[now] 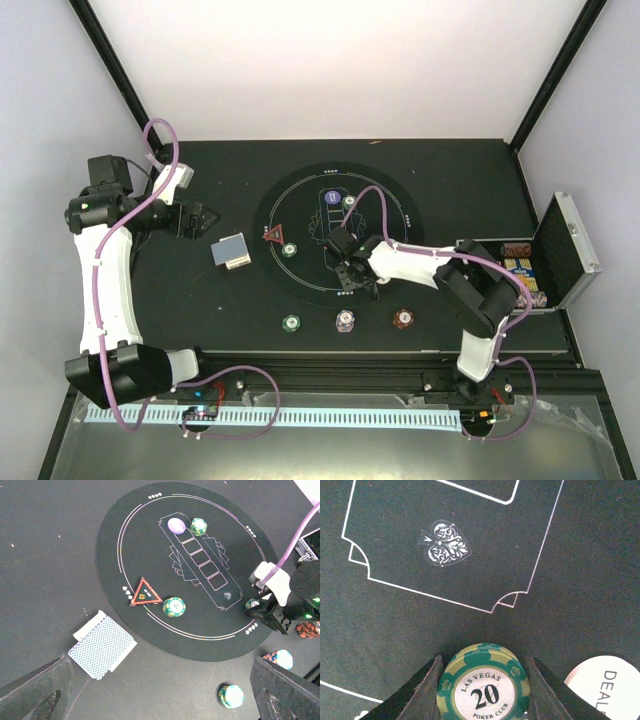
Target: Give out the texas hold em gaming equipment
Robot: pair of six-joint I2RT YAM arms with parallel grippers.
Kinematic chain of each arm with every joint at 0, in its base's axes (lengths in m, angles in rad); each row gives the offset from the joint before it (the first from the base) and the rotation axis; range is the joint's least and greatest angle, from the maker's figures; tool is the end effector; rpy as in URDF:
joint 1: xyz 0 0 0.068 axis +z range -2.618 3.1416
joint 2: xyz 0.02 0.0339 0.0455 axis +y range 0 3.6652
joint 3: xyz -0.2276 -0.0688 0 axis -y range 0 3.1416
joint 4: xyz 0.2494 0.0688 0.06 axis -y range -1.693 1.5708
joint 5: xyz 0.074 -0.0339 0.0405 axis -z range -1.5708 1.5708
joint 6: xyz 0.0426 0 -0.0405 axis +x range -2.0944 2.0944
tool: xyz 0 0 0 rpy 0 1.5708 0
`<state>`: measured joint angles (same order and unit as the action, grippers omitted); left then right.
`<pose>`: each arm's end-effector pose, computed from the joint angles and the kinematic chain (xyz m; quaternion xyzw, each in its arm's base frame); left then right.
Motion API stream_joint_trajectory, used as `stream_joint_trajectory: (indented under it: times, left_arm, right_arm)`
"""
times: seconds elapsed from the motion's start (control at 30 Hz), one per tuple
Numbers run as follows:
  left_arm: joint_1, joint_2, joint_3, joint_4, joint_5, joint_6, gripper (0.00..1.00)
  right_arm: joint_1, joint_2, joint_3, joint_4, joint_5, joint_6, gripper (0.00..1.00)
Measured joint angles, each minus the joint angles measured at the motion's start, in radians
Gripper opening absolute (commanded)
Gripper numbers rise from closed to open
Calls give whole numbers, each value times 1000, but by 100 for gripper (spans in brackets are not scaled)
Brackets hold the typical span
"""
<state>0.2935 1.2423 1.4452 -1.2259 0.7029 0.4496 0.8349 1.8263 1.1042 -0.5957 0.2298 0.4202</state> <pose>0.2322 0.0414 0.3470 0.1633 0.8939 -0.2166 0.3570 0.2309 0.2405 0.1021 -0.1887 0.9673 -0.0185 0.1682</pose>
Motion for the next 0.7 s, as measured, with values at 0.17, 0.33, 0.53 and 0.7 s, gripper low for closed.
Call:
stream_joint_trajectory:
  times: [0.17,0.33,0.53,0.7]
  left_arm:
    - [0,0,0,0,0,0,99]
    - [0,0,2,0,0,0,99]
    - [0,0,6,0,1,0,99]
    - [0,0,7,0,2,0,99]
  right_arm:
    - [-2,3,-3,10,0,0,35]
    - [-4,3,-4,11,7,-5,63]
    - [-11,-20,2,-22,24,-7,71]
    - [21,-121,35,-82,37,3,76]
